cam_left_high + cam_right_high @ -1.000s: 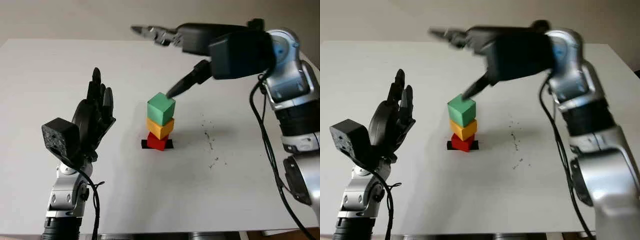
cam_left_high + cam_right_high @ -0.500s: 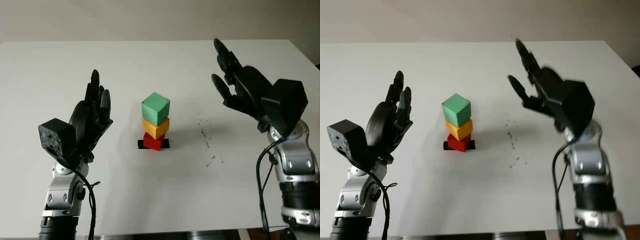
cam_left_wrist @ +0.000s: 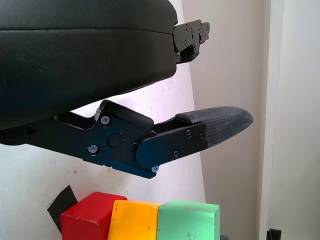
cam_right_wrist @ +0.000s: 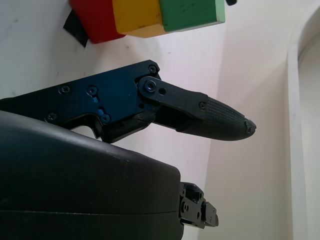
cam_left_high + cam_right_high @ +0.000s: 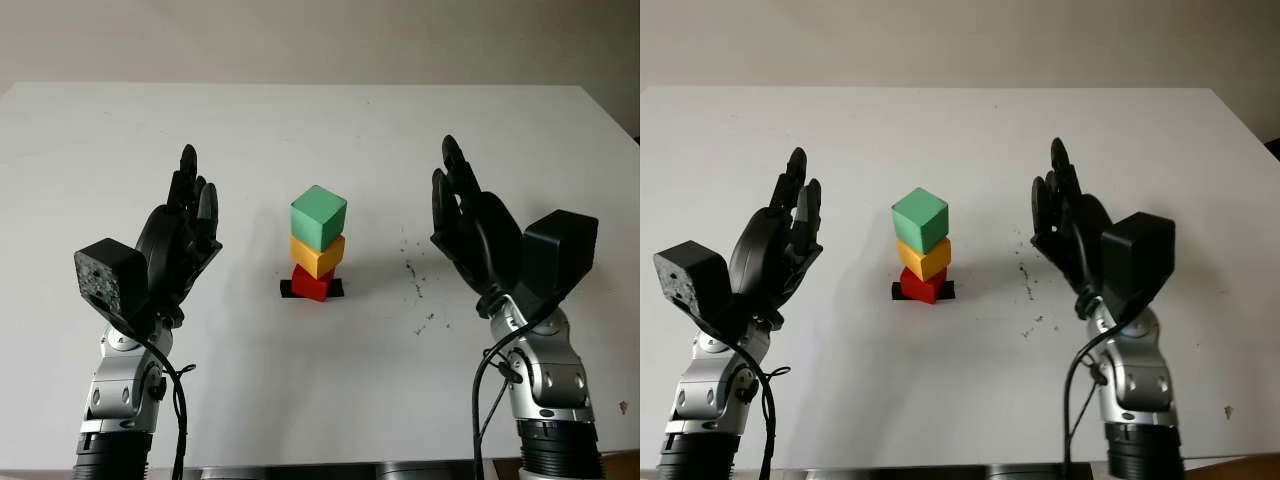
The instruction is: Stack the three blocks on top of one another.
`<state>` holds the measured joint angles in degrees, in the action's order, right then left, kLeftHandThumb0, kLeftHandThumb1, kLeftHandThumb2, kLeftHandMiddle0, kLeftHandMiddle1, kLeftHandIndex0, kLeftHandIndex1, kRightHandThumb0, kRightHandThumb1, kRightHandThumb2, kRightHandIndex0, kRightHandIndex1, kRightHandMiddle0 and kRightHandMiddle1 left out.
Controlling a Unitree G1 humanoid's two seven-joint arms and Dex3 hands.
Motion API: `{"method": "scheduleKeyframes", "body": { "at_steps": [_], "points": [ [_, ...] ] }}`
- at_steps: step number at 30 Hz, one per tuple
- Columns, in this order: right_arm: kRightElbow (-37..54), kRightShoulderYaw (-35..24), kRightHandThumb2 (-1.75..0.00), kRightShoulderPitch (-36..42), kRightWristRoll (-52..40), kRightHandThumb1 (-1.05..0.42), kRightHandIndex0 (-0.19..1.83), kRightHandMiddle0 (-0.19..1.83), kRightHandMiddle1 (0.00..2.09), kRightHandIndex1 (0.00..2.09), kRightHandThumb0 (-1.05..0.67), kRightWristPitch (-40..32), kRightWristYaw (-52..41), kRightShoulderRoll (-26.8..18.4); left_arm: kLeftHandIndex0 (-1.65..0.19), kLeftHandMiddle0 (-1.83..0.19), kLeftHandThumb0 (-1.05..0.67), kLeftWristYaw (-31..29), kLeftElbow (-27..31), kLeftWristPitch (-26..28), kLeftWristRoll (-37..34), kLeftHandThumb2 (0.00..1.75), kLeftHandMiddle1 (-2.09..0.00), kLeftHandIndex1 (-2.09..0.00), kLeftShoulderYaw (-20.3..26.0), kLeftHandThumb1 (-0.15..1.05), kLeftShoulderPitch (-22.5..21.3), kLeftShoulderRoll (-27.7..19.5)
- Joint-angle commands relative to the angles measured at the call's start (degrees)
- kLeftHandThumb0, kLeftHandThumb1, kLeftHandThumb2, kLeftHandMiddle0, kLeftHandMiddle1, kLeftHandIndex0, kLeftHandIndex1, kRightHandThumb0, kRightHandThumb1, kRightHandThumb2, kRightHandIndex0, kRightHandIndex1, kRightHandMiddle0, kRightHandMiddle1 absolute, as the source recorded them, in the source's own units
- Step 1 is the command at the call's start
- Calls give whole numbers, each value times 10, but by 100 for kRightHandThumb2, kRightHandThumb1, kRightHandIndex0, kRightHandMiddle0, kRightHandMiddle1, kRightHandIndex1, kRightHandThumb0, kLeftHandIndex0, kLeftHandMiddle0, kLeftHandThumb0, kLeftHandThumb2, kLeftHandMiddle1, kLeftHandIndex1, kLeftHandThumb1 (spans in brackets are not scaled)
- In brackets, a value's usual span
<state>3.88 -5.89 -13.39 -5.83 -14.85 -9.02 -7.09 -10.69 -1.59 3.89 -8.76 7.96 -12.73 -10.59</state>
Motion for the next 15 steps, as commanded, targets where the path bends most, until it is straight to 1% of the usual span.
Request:
{"method": "scheduleKeyframes", "body": {
  "at_steps": [1, 5, 9, 15],
  "points": [
    [18, 4, -76, 5, -5, -105, -19, -19, 0, 0, -78, -3, 8, 10, 18, 19, -77, -1, -2, -5, -3, 69, -4, -4, 1, 105, -2, 2],
    [39, 14, -77, 14, -6, -105, -19, -19, 0, 0, -76, -25, 22, 21, 18, 19, -76, -1, -2, -5, -8, 69, -4, -4, 2, 105, -1, 4],
    [46, 26, -74, 29, -5, -105, -19, -19, 0, 0, -78, -23, 28, 32, 18, 19, -77, 0, 6, -1, -8, 70, -5, -5, 0, 105, 5, 4],
    [54, 38, -75, 44, -1, -105, -19, -19, 0, 0, -77, -31, 35, 36, 19, 19, -76, -2, 19, 3, -7, 71, -4, -5, -2, 105, 14, 1]
  ]
}}
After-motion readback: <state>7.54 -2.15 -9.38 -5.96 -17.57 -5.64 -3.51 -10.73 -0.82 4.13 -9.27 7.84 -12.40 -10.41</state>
